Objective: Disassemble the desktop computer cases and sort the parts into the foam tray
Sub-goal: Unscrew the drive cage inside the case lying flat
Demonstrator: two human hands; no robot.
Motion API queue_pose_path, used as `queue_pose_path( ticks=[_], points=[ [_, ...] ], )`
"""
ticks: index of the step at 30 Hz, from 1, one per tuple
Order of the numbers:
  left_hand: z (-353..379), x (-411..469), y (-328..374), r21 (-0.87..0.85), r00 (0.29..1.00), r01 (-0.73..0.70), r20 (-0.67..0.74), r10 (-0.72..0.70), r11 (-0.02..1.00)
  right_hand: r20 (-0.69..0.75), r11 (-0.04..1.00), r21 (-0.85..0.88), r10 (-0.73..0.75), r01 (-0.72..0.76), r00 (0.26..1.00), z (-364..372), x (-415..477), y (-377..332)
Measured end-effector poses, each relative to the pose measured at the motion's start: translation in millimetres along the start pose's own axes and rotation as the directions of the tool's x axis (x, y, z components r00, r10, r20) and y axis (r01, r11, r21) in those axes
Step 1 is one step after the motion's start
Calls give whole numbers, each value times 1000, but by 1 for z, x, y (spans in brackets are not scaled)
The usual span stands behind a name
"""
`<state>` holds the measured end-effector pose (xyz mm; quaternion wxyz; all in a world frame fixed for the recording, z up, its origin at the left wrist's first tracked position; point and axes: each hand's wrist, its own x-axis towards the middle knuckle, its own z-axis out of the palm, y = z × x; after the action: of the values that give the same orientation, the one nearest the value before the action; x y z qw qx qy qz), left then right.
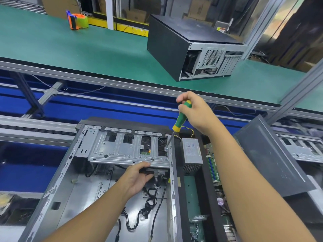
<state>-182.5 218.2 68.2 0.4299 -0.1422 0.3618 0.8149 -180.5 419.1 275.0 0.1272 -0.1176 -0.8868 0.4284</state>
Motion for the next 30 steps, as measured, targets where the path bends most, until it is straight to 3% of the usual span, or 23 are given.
queue_pose_path(
  ticks=[9,23,28,30],
  points=[
    [-1,1,0,-1,1000,21,23,-21,1000,-103,998,28,58,-55,993,17,-1,31],
    [-3,7,3,-49,997,62,47,-60,997,-109,995,61,83,-76,991,28,6,40],
    [0,5,3,-58,997,48,57,-45,997,-105,996,9,88,-87,991,26,5,39],
    [1,5,3,-60,998,42,45,-39,997,-59,997,-73,26,-30,998,26,5,34]
  ],
)
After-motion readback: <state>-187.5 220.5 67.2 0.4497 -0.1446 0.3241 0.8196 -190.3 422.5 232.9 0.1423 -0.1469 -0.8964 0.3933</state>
